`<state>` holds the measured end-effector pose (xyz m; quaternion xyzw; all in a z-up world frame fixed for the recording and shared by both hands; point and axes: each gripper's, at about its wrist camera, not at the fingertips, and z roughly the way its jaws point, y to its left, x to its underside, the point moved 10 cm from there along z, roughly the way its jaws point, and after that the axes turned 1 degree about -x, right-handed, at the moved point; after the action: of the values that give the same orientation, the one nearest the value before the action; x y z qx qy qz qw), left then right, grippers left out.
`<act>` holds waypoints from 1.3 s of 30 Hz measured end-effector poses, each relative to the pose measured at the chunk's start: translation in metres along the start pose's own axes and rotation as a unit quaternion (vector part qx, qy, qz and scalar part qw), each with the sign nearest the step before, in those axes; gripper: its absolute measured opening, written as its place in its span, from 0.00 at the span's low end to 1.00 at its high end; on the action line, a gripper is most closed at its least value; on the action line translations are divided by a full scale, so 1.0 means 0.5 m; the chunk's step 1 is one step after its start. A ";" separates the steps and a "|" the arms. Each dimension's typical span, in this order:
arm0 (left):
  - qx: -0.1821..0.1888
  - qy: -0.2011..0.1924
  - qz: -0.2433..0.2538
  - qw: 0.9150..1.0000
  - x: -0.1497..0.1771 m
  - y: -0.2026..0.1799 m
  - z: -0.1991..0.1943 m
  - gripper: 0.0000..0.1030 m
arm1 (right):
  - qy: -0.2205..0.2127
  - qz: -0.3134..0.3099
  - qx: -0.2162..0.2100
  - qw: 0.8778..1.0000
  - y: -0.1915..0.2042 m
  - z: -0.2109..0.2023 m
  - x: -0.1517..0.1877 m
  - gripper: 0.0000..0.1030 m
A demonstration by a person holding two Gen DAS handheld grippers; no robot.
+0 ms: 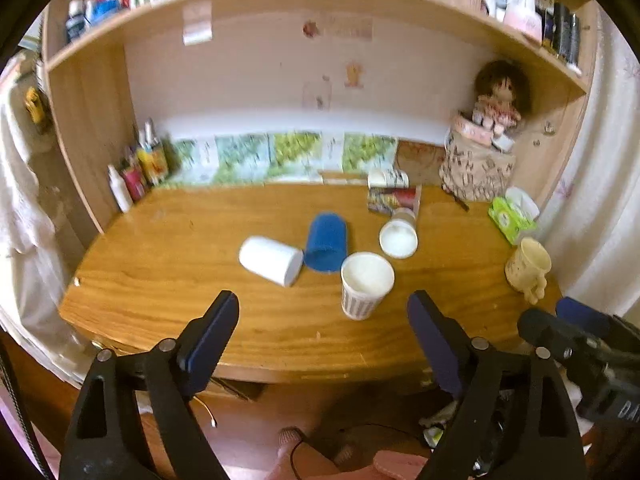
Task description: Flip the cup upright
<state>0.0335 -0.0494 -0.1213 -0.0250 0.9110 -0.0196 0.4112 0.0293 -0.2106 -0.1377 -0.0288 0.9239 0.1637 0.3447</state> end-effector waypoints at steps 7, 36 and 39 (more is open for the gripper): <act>-0.024 -0.072 -0.022 0.997 -0.021 0.016 -0.063 0.99 | -0.086 -0.017 0.013 0.996 0.008 -0.076 -0.012 0.82; -0.083 -0.128 0.010 0.988 -0.053 -0.007 -0.088 1.00 | -0.127 -0.028 -0.001 0.991 -0.002 -0.085 -0.040 1.00; -0.084 -0.132 0.016 0.988 -0.059 -0.015 -0.086 1.00 | -0.126 -0.021 -0.003 0.992 -0.010 -0.081 -0.043 1.00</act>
<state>0.0207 -0.0545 -0.0704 -0.0478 0.8476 0.0672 0.5242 0.0212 -0.2298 -0.0965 -0.0278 0.8719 0.1613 0.4615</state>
